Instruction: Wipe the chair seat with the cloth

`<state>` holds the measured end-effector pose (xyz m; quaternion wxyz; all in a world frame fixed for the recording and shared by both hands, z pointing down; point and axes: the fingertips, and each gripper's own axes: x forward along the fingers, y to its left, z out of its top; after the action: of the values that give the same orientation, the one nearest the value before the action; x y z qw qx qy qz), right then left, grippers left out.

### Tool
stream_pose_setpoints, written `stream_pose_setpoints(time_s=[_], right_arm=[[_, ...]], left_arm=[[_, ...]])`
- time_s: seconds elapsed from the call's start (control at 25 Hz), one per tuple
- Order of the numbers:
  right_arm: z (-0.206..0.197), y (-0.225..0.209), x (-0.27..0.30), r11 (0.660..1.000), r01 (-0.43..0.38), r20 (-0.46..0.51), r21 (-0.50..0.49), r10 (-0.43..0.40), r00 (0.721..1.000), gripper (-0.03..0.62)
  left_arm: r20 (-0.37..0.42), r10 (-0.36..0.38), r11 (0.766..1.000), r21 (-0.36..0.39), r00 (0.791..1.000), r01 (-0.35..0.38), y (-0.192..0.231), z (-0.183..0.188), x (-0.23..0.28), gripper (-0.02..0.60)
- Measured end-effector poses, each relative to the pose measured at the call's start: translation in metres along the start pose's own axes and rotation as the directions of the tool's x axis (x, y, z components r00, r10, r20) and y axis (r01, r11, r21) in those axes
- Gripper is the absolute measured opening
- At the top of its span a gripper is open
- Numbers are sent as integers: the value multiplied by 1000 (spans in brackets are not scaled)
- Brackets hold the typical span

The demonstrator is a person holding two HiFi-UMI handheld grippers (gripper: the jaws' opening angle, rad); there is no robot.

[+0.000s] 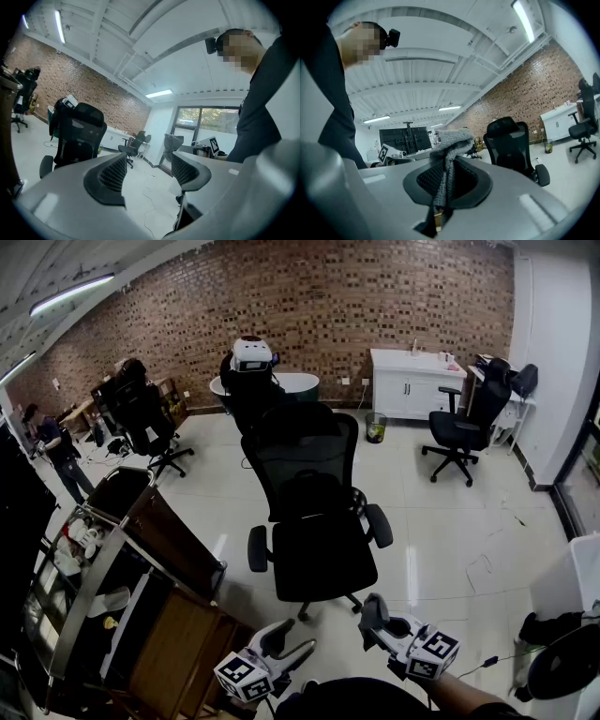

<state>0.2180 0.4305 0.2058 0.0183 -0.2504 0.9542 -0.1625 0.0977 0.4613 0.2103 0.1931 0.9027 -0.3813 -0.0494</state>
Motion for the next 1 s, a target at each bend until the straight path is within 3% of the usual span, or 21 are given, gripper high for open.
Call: stream_pose_setpoints(time_s=[0.56,0.8,1.0], right_arm=[[5,-35,29,999,-48,-27,-25,47,999,29],[4,-61,74,998,-54,-52,-26,53,997,29],[3,-100,133,999,-31,-82,-8,30,996,29]], left_arm=[[-1,46,999,-13,999,-46,30,-8,23,324],[6,50,998,-32,999,-50,81,-3,39,324],[-1,36,997,-68,999,-36,150,8,63,324]])
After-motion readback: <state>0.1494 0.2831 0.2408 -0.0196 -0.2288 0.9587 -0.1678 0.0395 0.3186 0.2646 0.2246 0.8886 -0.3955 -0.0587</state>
